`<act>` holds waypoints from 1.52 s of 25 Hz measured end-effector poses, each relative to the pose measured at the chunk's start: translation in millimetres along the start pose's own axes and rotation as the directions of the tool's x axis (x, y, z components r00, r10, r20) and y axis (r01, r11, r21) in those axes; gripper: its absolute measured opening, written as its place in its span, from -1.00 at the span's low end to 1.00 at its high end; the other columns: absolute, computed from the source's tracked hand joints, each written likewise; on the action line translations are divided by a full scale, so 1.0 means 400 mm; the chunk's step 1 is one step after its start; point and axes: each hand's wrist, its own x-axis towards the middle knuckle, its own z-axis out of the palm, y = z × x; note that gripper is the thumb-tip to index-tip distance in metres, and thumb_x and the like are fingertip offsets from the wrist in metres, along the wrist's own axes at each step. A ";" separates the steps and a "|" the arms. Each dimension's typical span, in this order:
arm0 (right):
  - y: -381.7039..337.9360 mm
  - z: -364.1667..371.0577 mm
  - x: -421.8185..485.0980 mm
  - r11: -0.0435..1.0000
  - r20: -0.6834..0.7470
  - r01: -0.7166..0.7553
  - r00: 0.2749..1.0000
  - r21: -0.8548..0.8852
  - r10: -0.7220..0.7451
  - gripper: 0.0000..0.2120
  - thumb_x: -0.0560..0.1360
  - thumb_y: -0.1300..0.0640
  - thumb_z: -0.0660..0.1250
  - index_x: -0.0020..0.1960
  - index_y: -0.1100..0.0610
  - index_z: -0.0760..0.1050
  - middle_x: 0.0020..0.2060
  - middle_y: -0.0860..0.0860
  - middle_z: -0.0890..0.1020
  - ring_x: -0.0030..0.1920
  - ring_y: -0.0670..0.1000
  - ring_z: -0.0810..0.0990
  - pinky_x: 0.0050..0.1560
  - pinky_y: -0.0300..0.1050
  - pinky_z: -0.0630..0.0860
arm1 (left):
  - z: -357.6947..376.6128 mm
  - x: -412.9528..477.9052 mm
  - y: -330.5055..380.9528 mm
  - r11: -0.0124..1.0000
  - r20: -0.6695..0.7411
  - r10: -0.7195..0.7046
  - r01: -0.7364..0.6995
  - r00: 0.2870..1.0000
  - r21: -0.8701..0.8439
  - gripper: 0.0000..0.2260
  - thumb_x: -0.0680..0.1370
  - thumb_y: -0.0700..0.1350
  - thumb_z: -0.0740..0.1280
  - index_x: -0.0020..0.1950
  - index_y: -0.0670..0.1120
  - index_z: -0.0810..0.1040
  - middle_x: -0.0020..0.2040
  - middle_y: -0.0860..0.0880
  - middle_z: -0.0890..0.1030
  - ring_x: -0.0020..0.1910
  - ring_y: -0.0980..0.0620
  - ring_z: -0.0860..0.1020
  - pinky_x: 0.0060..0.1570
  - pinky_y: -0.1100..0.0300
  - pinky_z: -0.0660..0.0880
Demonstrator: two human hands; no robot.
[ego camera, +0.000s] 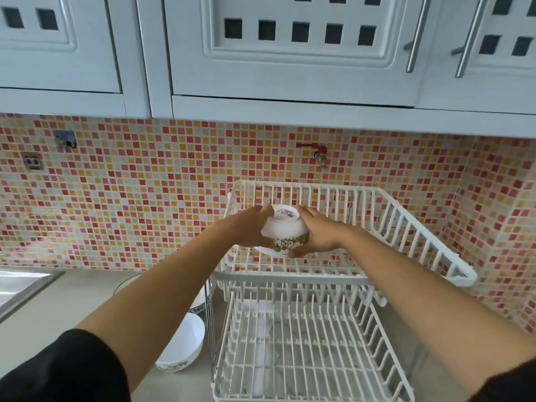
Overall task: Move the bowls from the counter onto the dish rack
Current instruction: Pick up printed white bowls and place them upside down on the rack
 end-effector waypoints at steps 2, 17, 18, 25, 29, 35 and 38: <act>-0.007 -0.019 -0.011 1.000 0.035 -0.017 0.999 0.024 0.016 0.13 0.34 -0.10 0.47 0.53 0.07 -0.32 0.53 0.01 -0.30 0.54 0.06 -0.21 0.50 0.03 -0.03 | -0.022 -0.018 -0.004 1.000 -0.014 0.004 -0.005 1.000 -0.021 -0.27 0.47 -0.01 0.40 0.51 -0.12 0.08 0.49 -0.16 0.27 0.41 -0.17 0.32 0.33 -0.02 0.33; -0.730 0.189 0.053 0.927 -0.164 0.373 0.913 -0.042 -0.375 -0.24 0.54 -0.04 0.22 0.55 0.13 -0.15 0.55 0.07 -0.03 0.53 0.12 0.01 0.47 0.11 0.13 | -0.075 -0.495 -0.500 0.835 -0.155 -0.545 0.550 0.824 -0.012 -0.55 0.61 -0.03 0.13 0.44 -0.23 0.28 0.42 -0.22 0.39 0.40 -0.19 0.36 0.38 -0.03 0.32; -0.766 0.254 0.056 0.928 -0.128 0.371 0.919 -0.036 -0.372 -0.24 0.53 -0.04 0.22 0.55 0.14 -0.13 0.55 0.09 0.01 0.52 0.15 0.07 0.44 0.12 0.19 | -0.032 -0.539 -0.536 0.809 -0.116 -0.586 0.588 0.802 -0.012 -0.57 0.61 -0.03 0.14 0.40 -0.25 0.33 0.37 -0.25 0.44 0.37 -0.21 0.39 0.36 -0.03 0.34; -0.761 0.749 0.069 0.953 0.307 -0.078 0.952 0.293 -0.017 -0.26 0.49 -0.19 0.22 0.48 0.25 0.15 0.44 0.20 0.28 0.41 0.19 0.32 0.37 0.02 0.32 | 0.353 -0.767 -0.652 0.624 0.209 -0.765 0.782 0.609 0.007 -0.56 0.61 0.00 0.12 0.34 -0.30 0.33 0.35 -0.29 0.43 0.33 -0.24 0.41 0.26 0.04 0.36; -0.741 0.922 0.065 0.894 0.430 -0.251 0.900 0.372 0.074 -0.34 0.54 -0.17 0.16 0.44 0.29 0.20 0.41 0.20 0.35 0.39 0.17 0.36 0.28 -0.07 0.34 | 0.520 -0.813 -0.666 0.534 0.306 -0.793 0.843 0.527 -0.070 -0.55 0.60 0.02 0.14 0.36 -0.28 0.29 0.34 -0.27 0.43 0.30 -0.25 0.43 0.22 0.04 0.38; -0.781 1.016 0.034 0.761 0.465 -0.345 0.883 0.550 0.063 -0.52 0.52 0.17 0.19 0.41 0.27 0.26 0.31 0.19 0.46 0.28 0.17 0.46 0.23 -0.10 0.41 | 0.604 -0.817 -0.642 0.474 0.287 -0.819 0.867 0.497 -0.152 -0.41 0.56 -0.18 0.18 0.51 -0.26 -0.02 0.29 -0.30 0.46 0.26 -0.30 0.46 0.21 -0.02 0.40; -0.808 0.948 0.022 0.734 0.457 -0.303 0.889 0.608 -0.012 -0.54 0.50 0.23 0.14 0.39 0.24 0.24 0.26 0.18 0.49 0.01 0.15 0.61 0.01 -0.12 0.54 | 0.548 -0.837 -0.667 0.468 0.244 -0.836 0.870 0.492 -0.151 -0.53 0.55 -0.24 0.22 0.42 -0.28 0.16 0.26 -0.29 0.49 0.24 -0.29 0.48 0.16 -0.01 0.43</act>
